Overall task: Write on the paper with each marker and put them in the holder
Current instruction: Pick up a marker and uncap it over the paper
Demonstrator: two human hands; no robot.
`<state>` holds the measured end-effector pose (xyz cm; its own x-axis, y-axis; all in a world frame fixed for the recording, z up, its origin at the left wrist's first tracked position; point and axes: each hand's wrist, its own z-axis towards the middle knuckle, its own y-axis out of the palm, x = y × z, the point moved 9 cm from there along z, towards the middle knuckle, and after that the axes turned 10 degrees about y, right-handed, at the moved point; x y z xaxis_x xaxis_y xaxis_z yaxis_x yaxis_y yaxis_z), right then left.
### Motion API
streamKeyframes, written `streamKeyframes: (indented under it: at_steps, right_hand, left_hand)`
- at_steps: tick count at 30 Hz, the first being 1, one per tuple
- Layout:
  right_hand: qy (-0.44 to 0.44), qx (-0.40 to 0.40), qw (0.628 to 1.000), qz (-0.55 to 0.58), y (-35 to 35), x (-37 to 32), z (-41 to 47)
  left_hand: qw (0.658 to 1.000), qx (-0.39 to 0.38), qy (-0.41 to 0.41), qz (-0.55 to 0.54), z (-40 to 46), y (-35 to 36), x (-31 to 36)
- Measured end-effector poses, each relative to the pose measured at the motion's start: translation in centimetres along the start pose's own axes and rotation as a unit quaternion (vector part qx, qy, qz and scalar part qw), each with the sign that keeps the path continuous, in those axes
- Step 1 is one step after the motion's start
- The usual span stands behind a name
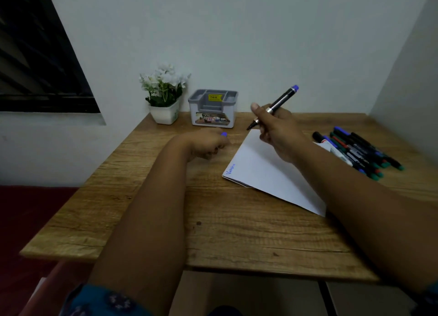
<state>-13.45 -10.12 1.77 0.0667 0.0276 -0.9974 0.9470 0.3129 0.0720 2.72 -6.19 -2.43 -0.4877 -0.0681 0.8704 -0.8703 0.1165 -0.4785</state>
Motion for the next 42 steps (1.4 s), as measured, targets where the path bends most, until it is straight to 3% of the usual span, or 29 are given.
streamKeyframes:
  at_steps: [3, 9, 16, 22, 32, 37, 42]
  right_hand:
    - [0.029, 0.009, 0.996, 0.079, -0.6, -0.2, 0.0]
    - [0.044, 0.001, 0.993, 0.112, -1.3, 0.5, -0.5]
    - [0.015, -0.016, 0.998, 0.055, -0.8, 0.5, -0.5]
    - [0.009, -0.017, 0.997, 0.079, -1.4, 0.1, -0.5]
    - [0.022, -0.072, 0.993, 0.095, 0.6, 1.2, -0.7]
    - [0.024, -0.075, 0.991, 0.112, 1.2, 1.2, -0.8]
    - [0.041, -0.074, 0.989, 0.121, 1.3, 1.7, -0.7]
  left_hand:
    - [0.988, 0.008, 0.025, -0.151, 0.1, 0.7, 0.9]
    - [0.979, 0.018, 0.11, -0.168, -0.1, 0.9, 2.8]
    - [0.97, 0.023, 0.145, -0.193, 0.1, 1.2, 3.6]
    - [0.953, 0.038, 0.169, -0.247, 0.0, 0.9, 4.2]
    - [0.957, 0.082, 0.192, -0.201, -0.4, 1.2, 5.3]
    - [0.95, 0.162, 0.235, -0.127, -0.9, -0.2, 5.9]
    - [0.948, 0.153, 0.24, -0.145, -1.0, -0.6, 5.8]
